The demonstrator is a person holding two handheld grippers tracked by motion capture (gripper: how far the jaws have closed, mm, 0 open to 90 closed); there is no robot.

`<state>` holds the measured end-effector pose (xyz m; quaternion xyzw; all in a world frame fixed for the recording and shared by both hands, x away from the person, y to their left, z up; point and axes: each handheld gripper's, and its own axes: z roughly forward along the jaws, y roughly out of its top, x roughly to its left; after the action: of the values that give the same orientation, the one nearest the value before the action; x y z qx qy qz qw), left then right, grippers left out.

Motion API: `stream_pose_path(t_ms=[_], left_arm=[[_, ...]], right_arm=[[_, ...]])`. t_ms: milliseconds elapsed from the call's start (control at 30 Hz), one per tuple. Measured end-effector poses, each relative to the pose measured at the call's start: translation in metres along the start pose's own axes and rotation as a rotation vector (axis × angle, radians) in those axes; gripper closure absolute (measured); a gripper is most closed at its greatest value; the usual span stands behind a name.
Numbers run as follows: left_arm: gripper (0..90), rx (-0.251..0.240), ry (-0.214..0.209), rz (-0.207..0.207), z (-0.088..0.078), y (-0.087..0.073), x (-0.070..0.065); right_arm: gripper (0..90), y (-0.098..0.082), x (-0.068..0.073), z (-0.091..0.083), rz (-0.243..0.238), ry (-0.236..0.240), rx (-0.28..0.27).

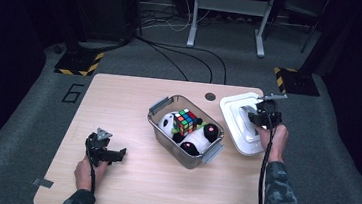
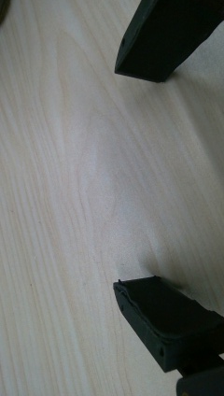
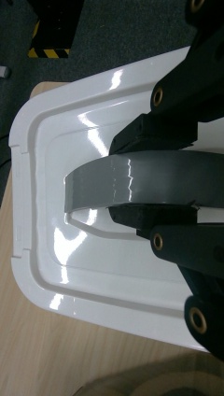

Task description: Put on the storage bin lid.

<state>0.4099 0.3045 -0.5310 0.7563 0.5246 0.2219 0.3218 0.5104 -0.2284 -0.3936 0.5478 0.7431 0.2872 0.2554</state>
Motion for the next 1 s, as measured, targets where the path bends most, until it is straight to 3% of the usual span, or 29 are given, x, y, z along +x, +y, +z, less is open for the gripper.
stream_pose_path(t_ms=[367, 767, 1000], left_arm=[[0.2, 0.0, 0.001, 0.0, 0.0, 0.0, 0.0], [0.2, 0.0, 0.0, 0.0, 0.0, 0.0, 0.0], [0.2, 0.0, 0.0, 0.0, 0.0, 0.0, 0.0]], right_arm=[[67.2, 0.021, 0.006, -0.025, -0.031, 0.002, -0.044], [67.1, 0.037, 0.019, -0.045, -0.054, 0.045, -0.082], [67.2, 0.047, 0.035, -0.057, -0.079, 0.085, -0.086]])
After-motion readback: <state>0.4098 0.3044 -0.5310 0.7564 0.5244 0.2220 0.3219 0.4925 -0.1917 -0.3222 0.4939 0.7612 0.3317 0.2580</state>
